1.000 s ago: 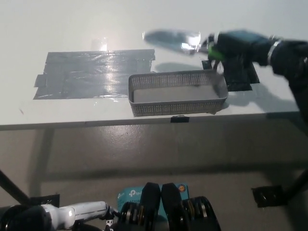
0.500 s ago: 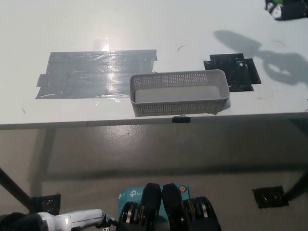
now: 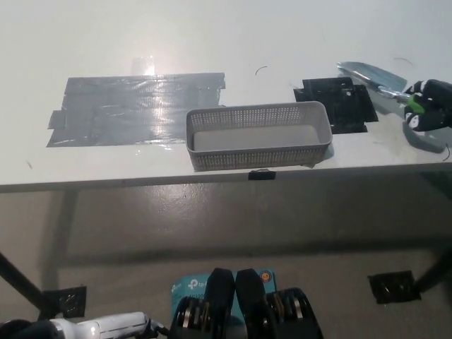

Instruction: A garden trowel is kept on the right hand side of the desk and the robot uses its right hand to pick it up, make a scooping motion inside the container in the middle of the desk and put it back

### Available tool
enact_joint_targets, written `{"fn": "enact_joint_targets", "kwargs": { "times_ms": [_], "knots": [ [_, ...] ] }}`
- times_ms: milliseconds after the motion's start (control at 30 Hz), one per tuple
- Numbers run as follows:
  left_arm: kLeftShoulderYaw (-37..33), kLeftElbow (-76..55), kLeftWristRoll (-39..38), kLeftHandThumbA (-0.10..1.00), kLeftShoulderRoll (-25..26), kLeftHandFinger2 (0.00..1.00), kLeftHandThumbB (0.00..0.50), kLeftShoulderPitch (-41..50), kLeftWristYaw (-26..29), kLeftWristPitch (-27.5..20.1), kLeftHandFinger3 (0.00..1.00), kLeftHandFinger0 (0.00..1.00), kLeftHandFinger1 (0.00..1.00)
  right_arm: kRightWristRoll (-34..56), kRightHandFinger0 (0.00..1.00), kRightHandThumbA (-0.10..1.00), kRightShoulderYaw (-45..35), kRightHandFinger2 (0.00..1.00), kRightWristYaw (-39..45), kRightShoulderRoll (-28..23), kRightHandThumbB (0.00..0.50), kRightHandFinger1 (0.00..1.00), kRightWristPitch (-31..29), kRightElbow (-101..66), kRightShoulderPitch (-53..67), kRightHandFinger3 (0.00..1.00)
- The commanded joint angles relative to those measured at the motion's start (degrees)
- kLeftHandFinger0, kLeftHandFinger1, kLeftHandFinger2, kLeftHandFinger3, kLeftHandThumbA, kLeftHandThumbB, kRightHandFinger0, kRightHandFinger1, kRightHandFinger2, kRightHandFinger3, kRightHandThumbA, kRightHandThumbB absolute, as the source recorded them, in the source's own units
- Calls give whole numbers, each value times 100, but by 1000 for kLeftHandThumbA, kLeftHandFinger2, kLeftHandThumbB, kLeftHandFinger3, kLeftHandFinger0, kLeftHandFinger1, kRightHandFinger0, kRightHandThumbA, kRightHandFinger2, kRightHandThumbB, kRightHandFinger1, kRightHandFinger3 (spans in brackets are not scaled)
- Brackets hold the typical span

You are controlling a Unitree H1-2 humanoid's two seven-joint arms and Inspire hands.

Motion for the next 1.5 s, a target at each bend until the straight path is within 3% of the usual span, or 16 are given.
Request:
{"fn": "enact_joint_targets", "kwargs": {
  "times_ms": [0, 100, 200, 267, 367, 400, 433, 500, 567, 600, 633, 667, 767, 833, 1067, 1467],
  "knots": [
    [119, -153, -35, 1000, 83, 1000, 474, 0, 126, 79, 1000, 1000, 1000, -86, 0, -100, 102, 519, -813, 39, 16, 352, 69, -56, -392, 329],
    [128, -170, -9, 1000, 99, 1000, 488, 5, 129, 79, 1000, 1000, 1000, -336, 0, -100, 294, 539, -1218, 139, 6, 349, 272, -212, -277, 332],
    [161, -186, -6, 1000, 94, 1000, 496, 67, 140, 79, 1000, 1000, 1000, -442, 0, -100, 440, 388, -1464, 186, 0, 270, 354, -129, -242, 153],
    [221, -196, -47, 1000, 72, 1000, 479, 88, 106, 79, 1000, 1000, 1000, -487, 51, -100, 503, 411, -1562, 209, 103, 354, 493, -119, -228, 346],
    [210, -216, 13, 1000, 98, 1000, 499, 106, 132, 79, 1000, 1000, 1000, -591, 408, -100, 623, 593, -1765, 299, 23, 575, 832, 63, -286, 826],
    [214, -220, 20, 1000, 99, 1000, 500, 112, 132, 79, 1000, 1000, 1000, -586, 393, -100, 645, 580, -1778, 306, 14, 537, 857, 81, -295, 840],
    [155, -235, 14, 1000, 141, 1000, 495, 117, 171, 79, 1000, 1000, 1000, -707, 248, -100, 770, 527, -1576, 295, 43, 397, 1132, 61, -286, 1000],
    [181, -238, 10, 1000, 120, 1000, 493, 128, 162, 79, 1000, 1000, 1000, -733, 138, -56, 892, 490, -1347, 300, 54, 305, 1433, 109, -324, 1000],
    [200, -229, 45, 1000, 92, 987, 496, 135, 170, 79, 1000, 1000, 1000, -839, 738, 117, 1095, 1000, -1103, 243, 73, 1000, 1582, 34, -319, 1000],
    [204, -225, 57, 1000, 83, 984, 499, 132, 151, 79, 1000, 1000, 1000, -824, 1000, 206, 1128, 1000, -927, 228, 147, 1000, 1714, 23, -328, 1000],
    [204, -224, 59, 1000, 82, 982, 500, 132, 148, 79, 1000, 1000, 1000, -800, 1000, 238, 1153, 1000, -913, 222, 119, 1000, 1745, 14, -328, 1000],
    [213, -226, 53, 1000, 72, 980, 491, 135, 151, 79, 1000, 1000, 1000, -803, 1000, 311, 1193, 1000, -828, 207, 168, 1000, 1818, 28, -340, 1000],
    [189, -224, 58, 1000, 102, 985, 476, 112, 129, 79, 1000, 1000, 1000, -791, 1000, 562, 1356, 1000, -360, 145, 390, 1000, 1949, 126, -465, 1000],
    [181, -221, -17, 1000, 133, 986, 466, 98, 159, 79, 1000, 1000, 1000, -712, 1000, 606, 1377, 1000, -237, 87, 498, 1000, 1956, 49, -477, 1000],
    [287, -216, 18, 1000, 81, 982, 462, 113, 50, 79, 1000, 1000, 1000, -642, 1000, 822, 1300, 1000, 15, -107, 500, 1000, 2250, -728, -380, 1000],
    [259, -231, 108, 1000, 156, 981, 482, 122, 19, 79, 1000, 1000, 1000, -561, 1000, 856, 1137, 1000, 1200, -988, 500, 1000, 2527, -2739, -552, 1000]
  ]
}}
